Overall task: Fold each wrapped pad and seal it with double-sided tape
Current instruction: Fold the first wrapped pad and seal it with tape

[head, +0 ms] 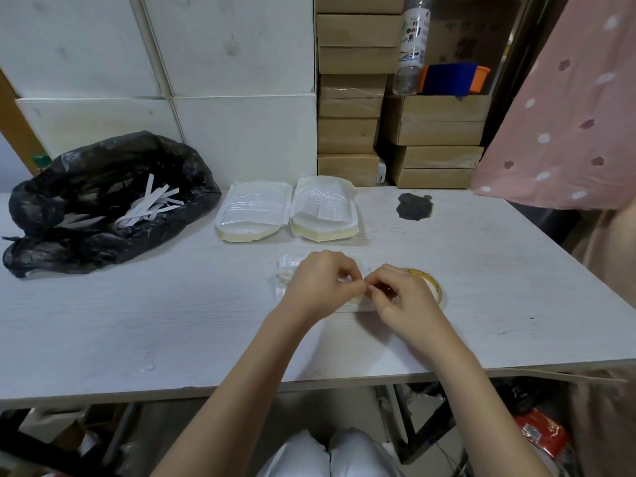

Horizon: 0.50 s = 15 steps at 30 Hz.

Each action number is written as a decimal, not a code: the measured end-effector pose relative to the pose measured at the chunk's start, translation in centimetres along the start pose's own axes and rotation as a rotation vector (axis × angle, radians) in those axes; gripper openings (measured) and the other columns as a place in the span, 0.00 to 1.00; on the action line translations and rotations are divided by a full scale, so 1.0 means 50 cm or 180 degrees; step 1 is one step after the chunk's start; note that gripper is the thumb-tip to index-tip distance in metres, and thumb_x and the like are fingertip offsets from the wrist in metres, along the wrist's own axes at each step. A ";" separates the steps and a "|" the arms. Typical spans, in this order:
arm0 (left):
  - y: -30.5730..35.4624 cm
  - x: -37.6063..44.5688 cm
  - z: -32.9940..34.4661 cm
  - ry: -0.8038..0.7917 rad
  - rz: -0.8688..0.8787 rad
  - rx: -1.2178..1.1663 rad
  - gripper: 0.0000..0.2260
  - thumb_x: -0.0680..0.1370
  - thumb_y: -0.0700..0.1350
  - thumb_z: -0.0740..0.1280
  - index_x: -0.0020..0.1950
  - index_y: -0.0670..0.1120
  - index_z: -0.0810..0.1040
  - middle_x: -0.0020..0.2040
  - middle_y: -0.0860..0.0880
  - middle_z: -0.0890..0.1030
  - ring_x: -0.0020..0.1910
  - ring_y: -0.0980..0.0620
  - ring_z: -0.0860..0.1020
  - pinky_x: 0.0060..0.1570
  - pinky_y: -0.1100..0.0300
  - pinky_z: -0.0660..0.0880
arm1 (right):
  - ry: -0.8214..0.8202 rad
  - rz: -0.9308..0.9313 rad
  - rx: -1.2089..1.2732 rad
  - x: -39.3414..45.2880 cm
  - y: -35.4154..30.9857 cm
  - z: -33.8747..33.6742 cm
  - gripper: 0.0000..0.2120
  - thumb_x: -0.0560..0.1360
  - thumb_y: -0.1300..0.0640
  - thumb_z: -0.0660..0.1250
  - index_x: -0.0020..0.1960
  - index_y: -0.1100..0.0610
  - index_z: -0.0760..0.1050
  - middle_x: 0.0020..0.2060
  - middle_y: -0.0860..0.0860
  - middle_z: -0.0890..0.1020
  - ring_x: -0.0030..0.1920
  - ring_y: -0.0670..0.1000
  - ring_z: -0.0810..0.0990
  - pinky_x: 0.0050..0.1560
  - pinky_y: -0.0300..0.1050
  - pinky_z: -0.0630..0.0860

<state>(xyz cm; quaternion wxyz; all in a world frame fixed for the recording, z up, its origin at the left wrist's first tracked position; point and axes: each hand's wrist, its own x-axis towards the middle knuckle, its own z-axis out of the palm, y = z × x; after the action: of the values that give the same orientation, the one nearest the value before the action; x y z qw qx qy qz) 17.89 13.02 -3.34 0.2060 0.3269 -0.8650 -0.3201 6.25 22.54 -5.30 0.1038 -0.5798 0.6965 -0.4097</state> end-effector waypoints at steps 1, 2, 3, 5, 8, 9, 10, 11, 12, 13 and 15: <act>0.000 0.000 0.001 0.0028 -0.0007 0.0016 0.08 0.68 0.49 0.68 0.40 0.47 0.83 0.42 0.51 0.83 0.45 0.55 0.78 0.51 0.51 0.76 | 0.0005 0.0028 0.0042 0.000 -0.001 0.001 0.06 0.73 0.67 0.63 0.41 0.61 0.78 0.37 0.50 0.78 0.39 0.50 0.74 0.39 0.33 0.67; -0.001 -0.001 0.003 0.0065 -0.0002 0.0019 0.06 0.68 0.48 0.69 0.39 0.47 0.83 0.41 0.52 0.83 0.45 0.55 0.78 0.51 0.51 0.76 | 0.0012 0.0077 0.0094 0.000 -0.002 0.002 0.06 0.74 0.66 0.63 0.41 0.60 0.78 0.37 0.50 0.78 0.40 0.49 0.74 0.40 0.35 0.67; 0.000 -0.004 0.004 0.0110 -0.0009 0.0003 0.05 0.69 0.47 0.69 0.39 0.47 0.83 0.40 0.52 0.83 0.45 0.55 0.79 0.50 0.52 0.76 | 0.0020 0.0152 0.0179 0.000 -0.003 0.003 0.06 0.74 0.65 0.63 0.41 0.59 0.78 0.37 0.50 0.79 0.40 0.49 0.75 0.40 0.35 0.68; 0.003 -0.011 0.008 0.0242 -0.0048 -0.0129 0.07 0.66 0.50 0.66 0.37 0.48 0.81 0.38 0.52 0.82 0.43 0.54 0.79 0.48 0.53 0.76 | 0.0064 0.0358 0.0479 -0.002 -0.005 0.005 0.07 0.74 0.65 0.63 0.41 0.58 0.78 0.37 0.49 0.79 0.39 0.46 0.75 0.41 0.34 0.69; -0.002 -0.015 0.012 0.0375 -0.0120 -0.0482 0.06 0.64 0.49 0.65 0.34 0.50 0.80 0.36 0.53 0.81 0.42 0.54 0.78 0.46 0.56 0.76 | 0.0160 0.0694 0.1126 -0.002 -0.006 0.011 0.08 0.75 0.65 0.63 0.39 0.60 0.78 0.33 0.46 0.79 0.36 0.43 0.76 0.40 0.32 0.72; -0.004 -0.015 0.012 0.0408 -0.0163 -0.0596 0.04 0.64 0.48 0.66 0.33 0.50 0.79 0.36 0.53 0.80 0.41 0.55 0.78 0.45 0.58 0.75 | 0.0181 0.0818 0.1441 -0.003 -0.006 0.014 0.08 0.74 0.67 0.63 0.38 0.61 0.78 0.31 0.46 0.79 0.35 0.43 0.76 0.39 0.32 0.73; -0.007 -0.015 0.012 0.0439 -0.0196 -0.0735 0.02 0.65 0.45 0.68 0.32 0.50 0.79 0.36 0.54 0.80 0.40 0.55 0.78 0.45 0.59 0.74 | 0.0202 0.0955 0.1751 -0.003 -0.006 0.016 0.08 0.74 0.68 0.63 0.37 0.62 0.77 0.30 0.47 0.79 0.34 0.43 0.77 0.38 0.32 0.73; -0.010 -0.015 0.010 0.0481 -0.0241 -0.0858 0.05 0.67 0.42 0.69 0.32 0.50 0.79 0.36 0.54 0.79 0.39 0.55 0.77 0.45 0.59 0.74 | 0.0219 0.1098 0.2023 -0.004 -0.006 0.017 0.09 0.74 0.69 0.63 0.37 0.62 0.77 0.30 0.49 0.78 0.33 0.44 0.77 0.38 0.33 0.74; -0.014 -0.015 0.008 0.0506 -0.0273 -0.0974 0.07 0.68 0.39 0.69 0.32 0.50 0.79 0.36 0.54 0.79 0.39 0.55 0.77 0.45 0.59 0.74 | 0.0214 0.1213 0.2219 -0.005 -0.006 0.018 0.09 0.73 0.70 0.63 0.36 0.62 0.77 0.30 0.50 0.78 0.33 0.46 0.77 0.39 0.34 0.75; -0.017 -0.015 0.007 0.0504 -0.0292 -0.1023 0.09 0.68 0.37 0.69 0.32 0.50 0.79 0.36 0.54 0.79 0.39 0.55 0.77 0.44 0.59 0.74 | 0.0170 0.1276 0.2318 -0.005 -0.004 0.018 0.09 0.73 0.70 0.63 0.37 0.62 0.77 0.31 0.51 0.79 0.34 0.47 0.78 0.42 0.37 0.75; -0.018 -0.015 0.006 0.0427 -0.0292 -0.0990 0.09 0.69 0.37 0.69 0.32 0.50 0.79 0.36 0.54 0.78 0.39 0.57 0.77 0.43 0.63 0.73 | -0.0022 0.1311 0.2241 -0.007 0.001 0.016 0.08 0.74 0.69 0.63 0.39 0.62 0.77 0.33 0.54 0.79 0.37 0.50 0.78 0.46 0.43 0.74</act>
<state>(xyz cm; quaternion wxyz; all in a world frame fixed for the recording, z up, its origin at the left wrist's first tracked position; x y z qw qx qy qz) 18.66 13.14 -4.29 0.2965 0.3508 -0.7736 -0.4365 6.82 22.47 -5.97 0.3781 -0.3586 0.6149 -0.5918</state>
